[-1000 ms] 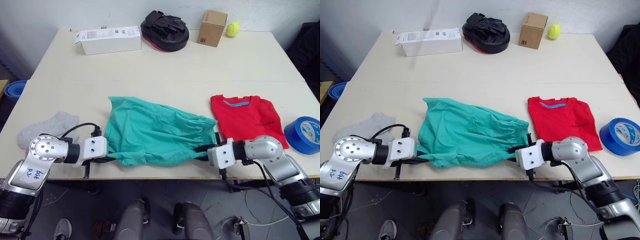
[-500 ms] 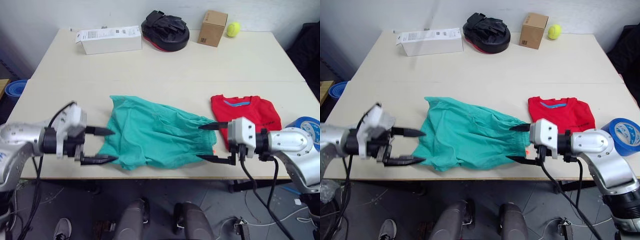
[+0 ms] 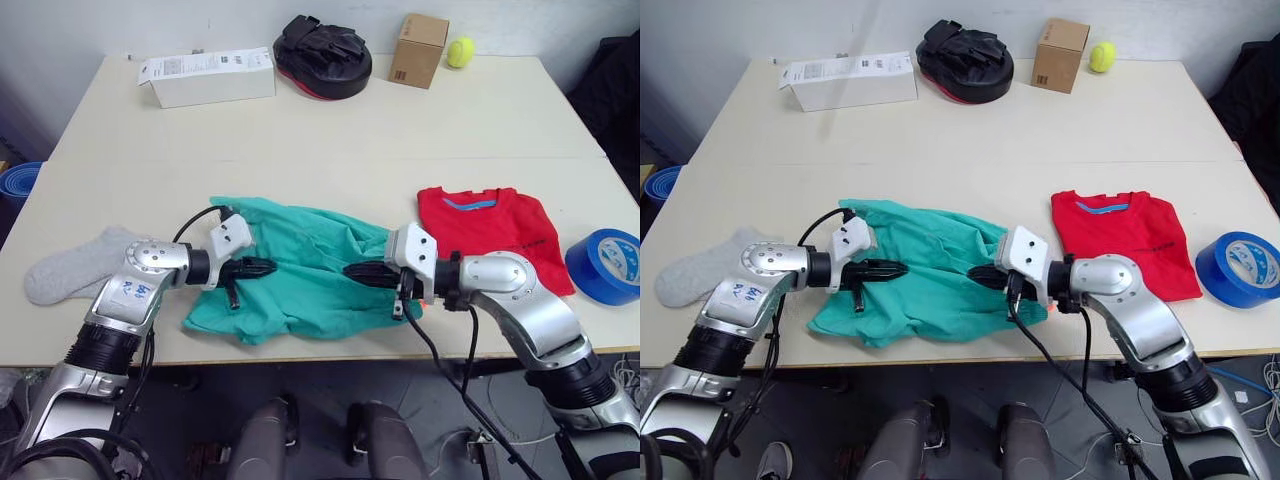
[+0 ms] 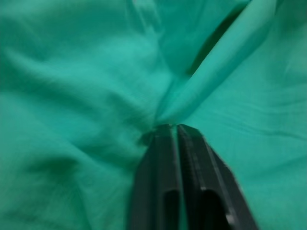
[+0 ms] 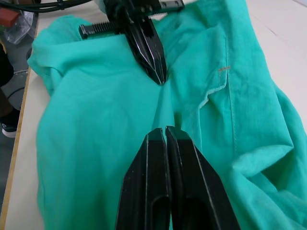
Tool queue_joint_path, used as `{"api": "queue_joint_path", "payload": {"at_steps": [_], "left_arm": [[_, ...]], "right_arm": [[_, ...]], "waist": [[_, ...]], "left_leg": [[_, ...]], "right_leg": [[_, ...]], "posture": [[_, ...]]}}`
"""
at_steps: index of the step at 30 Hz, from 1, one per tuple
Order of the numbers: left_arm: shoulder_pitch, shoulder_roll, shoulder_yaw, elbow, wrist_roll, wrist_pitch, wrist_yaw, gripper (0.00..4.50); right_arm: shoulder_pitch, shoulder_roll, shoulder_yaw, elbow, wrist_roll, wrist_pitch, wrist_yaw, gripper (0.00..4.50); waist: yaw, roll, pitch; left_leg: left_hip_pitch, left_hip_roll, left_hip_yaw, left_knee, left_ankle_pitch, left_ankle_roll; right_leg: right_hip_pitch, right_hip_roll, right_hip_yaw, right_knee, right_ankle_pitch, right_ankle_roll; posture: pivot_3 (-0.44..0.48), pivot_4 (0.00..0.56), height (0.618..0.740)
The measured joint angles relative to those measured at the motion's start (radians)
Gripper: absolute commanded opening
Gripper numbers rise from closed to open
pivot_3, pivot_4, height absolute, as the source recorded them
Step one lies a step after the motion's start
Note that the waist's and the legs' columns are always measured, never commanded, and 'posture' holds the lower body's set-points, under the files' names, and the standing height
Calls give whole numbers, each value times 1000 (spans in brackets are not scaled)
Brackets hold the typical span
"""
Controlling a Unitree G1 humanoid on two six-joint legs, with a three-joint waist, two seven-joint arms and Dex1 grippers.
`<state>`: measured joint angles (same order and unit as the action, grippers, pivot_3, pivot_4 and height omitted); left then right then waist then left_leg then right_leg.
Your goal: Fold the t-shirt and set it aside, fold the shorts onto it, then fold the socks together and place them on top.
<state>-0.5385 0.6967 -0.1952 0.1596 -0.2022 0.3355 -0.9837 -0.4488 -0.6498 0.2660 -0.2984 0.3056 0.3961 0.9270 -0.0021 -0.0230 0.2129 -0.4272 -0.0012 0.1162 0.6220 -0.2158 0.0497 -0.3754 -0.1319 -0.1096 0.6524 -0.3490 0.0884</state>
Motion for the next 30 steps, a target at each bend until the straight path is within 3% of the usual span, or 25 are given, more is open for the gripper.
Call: {"api": "queue_joint_path", "payload": {"at_steps": [7, 13, 21, 25, 30], "left_arm": [[-5, -43, 4, 45, 41, -61, 22, 12], [2, -57, 20, 45, 43, -57, 23, 12], [17, -55, 33, 39, 43, -65, 21, 12], [26, -55, 43, 30, 43, -61, 20, 12], [37, -55, 56, 11, 43, -43, 21, 12]], "right_arm": [[8, 42, 45, 150, -143, -76, -56, 0], [-6, 51, -43, 295, -184, -146, -137, 0], [-70, 44, -190, 415, -163, -87, -174, 0], [-75, 52, -230, 406, -112, -27, -159, 0], [-84, 101, -274, 211, 74, 116, -114, 0]], "waist": [[2, 0, 0], [3, 0, 0], [-1, 0, 0], [-1, 0, 0], [-2, 0, 0]], "left_leg": [[2, 0, 0, 2, -3, -2], [2, 0, 0, 1, -2, -4], [2, 0, 0, 1, -2, -4], [2, 0, 0, 0, -2, -4], [2, 1, 0, -1, -3, -1]], "right_leg": [[2, -1, 1, 0, 4, 1], [2, -2, 1, 0, 4, 1], [1, -1, 1, 0, 4, 1], [1, -1, 1, 0, 4, 1], [1, -1, 0, 0, 4, 1]], "posture": [[0, 150, 740], [0, 150, 740], [0, 150, 740], [0, 150, 740], [0, 150, 740]]}}
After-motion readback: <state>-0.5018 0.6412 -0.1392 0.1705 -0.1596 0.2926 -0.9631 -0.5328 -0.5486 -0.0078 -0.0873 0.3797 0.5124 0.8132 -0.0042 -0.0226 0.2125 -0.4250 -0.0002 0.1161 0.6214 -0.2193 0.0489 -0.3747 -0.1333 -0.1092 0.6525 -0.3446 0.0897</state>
